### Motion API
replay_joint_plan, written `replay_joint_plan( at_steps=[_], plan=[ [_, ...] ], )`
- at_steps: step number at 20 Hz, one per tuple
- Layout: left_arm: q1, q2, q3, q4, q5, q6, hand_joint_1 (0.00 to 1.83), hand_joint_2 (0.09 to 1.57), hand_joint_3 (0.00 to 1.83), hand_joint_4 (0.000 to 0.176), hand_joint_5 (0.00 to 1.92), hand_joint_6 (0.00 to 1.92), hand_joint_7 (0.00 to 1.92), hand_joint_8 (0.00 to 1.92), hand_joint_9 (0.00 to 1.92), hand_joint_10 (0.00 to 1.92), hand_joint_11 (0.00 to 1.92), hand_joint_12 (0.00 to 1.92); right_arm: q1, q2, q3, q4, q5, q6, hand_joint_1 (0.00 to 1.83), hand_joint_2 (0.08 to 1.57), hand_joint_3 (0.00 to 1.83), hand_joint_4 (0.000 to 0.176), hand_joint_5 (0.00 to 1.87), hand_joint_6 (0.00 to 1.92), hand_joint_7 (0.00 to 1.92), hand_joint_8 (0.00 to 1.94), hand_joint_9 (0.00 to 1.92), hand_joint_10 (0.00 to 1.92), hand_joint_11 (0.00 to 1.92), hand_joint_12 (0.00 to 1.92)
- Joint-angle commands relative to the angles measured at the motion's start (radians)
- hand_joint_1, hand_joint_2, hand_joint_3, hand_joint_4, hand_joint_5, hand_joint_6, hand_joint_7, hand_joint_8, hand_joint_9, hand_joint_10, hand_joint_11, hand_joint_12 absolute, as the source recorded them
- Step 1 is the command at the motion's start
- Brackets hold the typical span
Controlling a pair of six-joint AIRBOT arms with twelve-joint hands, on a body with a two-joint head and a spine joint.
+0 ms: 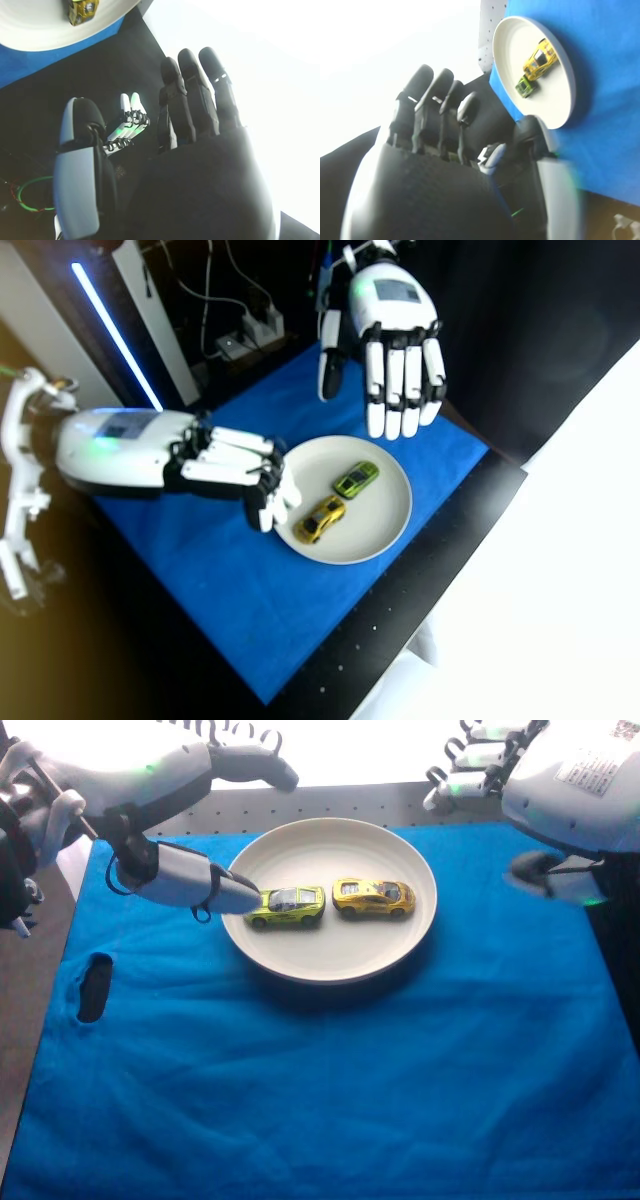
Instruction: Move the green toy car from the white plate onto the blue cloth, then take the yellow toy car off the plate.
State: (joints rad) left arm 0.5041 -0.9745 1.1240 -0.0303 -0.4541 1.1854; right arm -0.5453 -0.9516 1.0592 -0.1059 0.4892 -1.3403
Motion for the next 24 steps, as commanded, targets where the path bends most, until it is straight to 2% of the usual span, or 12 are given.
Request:
replay_joint_plan(
  at_steps=[1,2,4,6,8,10,11,14,16,18,20,24],
  plan=[
    [-0.010,0.000,0.001,-0.007,-0.126,-0.001,0.85,1.03,0.00,0.000,0.40,0.11,0.40,0.03,0.20,0.43,0.00,1.26,0.018,0.001,-0.002,0.004,0.125,-0.006,1.24,0.91,0.09,0.000,0.59,0.27,0.43,0.85,0.32,1.09,0.02,1.70],
    [-0.010,0.000,0.001,-0.009,-0.126,-0.001,0.87,1.03,0.00,0.000,0.41,0.08,0.41,0.02,0.21,0.43,0.00,1.23,0.018,0.001,-0.002,0.004,0.125,-0.006,1.24,0.93,0.07,0.000,0.59,0.25,0.43,0.83,0.32,1.07,0.02,1.69],
    [-0.009,0.000,0.002,-0.011,-0.126,-0.001,0.83,1.02,0.00,0.000,0.45,0.08,0.45,0.02,0.26,0.44,0.00,1.36,0.018,0.001,-0.002,0.004,0.125,-0.006,1.24,0.95,0.04,0.000,0.60,0.23,0.45,0.79,0.32,1.10,0.04,1.74],
    [-0.010,-0.002,0.002,-0.011,-0.126,-0.001,0.81,1.03,0.00,0.005,0.55,0.08,0.56,0.04,0.27,0.73,0.00,1.60,0.018,0.001,-0.002,0.004,0.125,-0.006,1.21,0.98,0.03,0.000,0.60,0.20,0.45,0.76,0.30,1.08,0.01,1.75],
    [-0.031,-0.015,0.013,-0.003,-0.105,0.000,0.77,1.01,0.00,0.000,0.59,0.08,0.66,0.07,0.35,0.82,0.02,1.69,0.018,0.001,0.000,0.007,0.125,-0.006,1.24,0.99,0.02,0.000,0.64,0.20,0.49,0.77,0.34,1.13,0.07,1.78],
    [-0.064,-0.036,0.032,0.019,-0.070,0.000,0.73,0.94,0.00,0.000,0.64,0.06,0.68,0.03,0.42,0.50,0.00,1.42,0.018,0.001,0.001,0.012,0.125,-0.006,1.20,1.01,0.02,0.000,0.63,0.22,0.49,0.77,0.35,1.18,0.10,1.82],
    [-0.085,-0.056,0.051,0.032,-0.039,0.000,0.72,0.93,0.00,0.000,0.67,0.04,0.70,0.01,0.50,0.35,0.00,1.40,0.018,0.000,0.002,0.012,0.124,-0.006,1.20,1.02,0.01,0.000,0.62,0.23,0.49,0.73,0.34,1.18,0.08,1.82],
    [-0.125,-0.108,0.105,0.053,0.035,0.000,0.81,0.91,0.00,0.000,0.73,0.02,0.76,0.00,0.63,0.27,0.06,1.45,0.018,0.000,0.005,0.012,0.124,-0.006,1.21,1.03,0.01,0.000,0.61,0.25,0.51,0.75,0.37,1.23,0.18,1.85],
    [-0.139,-0.137,0.132,0.063,0.074,0.001,0.81,0.90,0.00,0.000,0.72,0.01,0.74,0.00,0.63,0.26,0.01,1.48,0.017,-0.001,0.006,0.012,0.124,-0.006,1.21,1.05,0.01,0.000,0.57,0.27,0.49,0.73,0.34,1.22,0.09,1.86],
    [-0.145,-0.171,0.168,0.069,0.114,0.001,0.85,0.86,0.00,0.000,0.73,0.01,0.82,0.02,0.67,0.40,0.18,1.52,0.017,-0.003,0.009,0.012,0.124,-0.006,1.24,1.05,0.00,0.000,0.57,0.27,0.53,0.67,0.37,1.21,0.10,1.86],
    [-0.146,-0.197,0.195,0.069,0.141,0.001,0.83,0.86,0.00,0.000,0.73,0.00,0.85,0.02,0.58,0.71,0.25,1.58,0.017,-0.005,0.010,0.012,0.123,-0.006,1.25,1.06,0.00,0.000,0.57,0.28,0.53,0.71,0.38,1.22,0.11,1.86],
    [-0.145,-0.236,0.235,0.069,0.179,0.001,0.85,0.88,0.01,0.000,0.78,0.03,0.84,0.02,0.55,0.71,0.20,1.52,0.016,-0.005,0.012,0.012,0.123,-0.006,1.30,1.02,0.00,0.000,0.61,0.33,0.57,0.91,0.46,1.34,0.25,1.88]
  ],
)
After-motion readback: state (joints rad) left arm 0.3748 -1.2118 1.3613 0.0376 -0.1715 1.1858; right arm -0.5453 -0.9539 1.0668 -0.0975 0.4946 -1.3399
